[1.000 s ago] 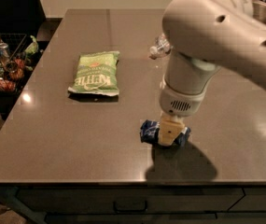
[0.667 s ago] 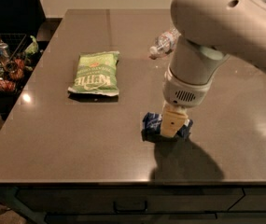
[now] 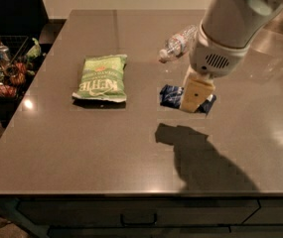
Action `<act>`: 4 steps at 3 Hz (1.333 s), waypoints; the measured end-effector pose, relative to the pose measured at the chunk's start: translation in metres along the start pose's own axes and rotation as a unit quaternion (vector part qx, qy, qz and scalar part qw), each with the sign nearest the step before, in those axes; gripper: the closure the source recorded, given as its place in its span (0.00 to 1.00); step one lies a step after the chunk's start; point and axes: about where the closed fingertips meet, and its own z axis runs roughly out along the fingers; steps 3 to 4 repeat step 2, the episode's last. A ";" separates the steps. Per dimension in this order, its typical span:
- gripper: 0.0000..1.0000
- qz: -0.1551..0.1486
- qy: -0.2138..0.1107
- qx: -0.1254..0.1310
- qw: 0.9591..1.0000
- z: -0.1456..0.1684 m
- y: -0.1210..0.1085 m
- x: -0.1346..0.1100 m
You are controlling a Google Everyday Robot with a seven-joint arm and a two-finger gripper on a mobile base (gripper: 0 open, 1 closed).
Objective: Pick rxbar blueberry
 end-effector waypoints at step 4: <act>1.00 -0.002 -0.016 0.021 1.000 -0.027 -0.015 -0.007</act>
Offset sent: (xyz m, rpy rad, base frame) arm 0.0084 -0.0028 0.0212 0.0120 -0.0336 -0.0001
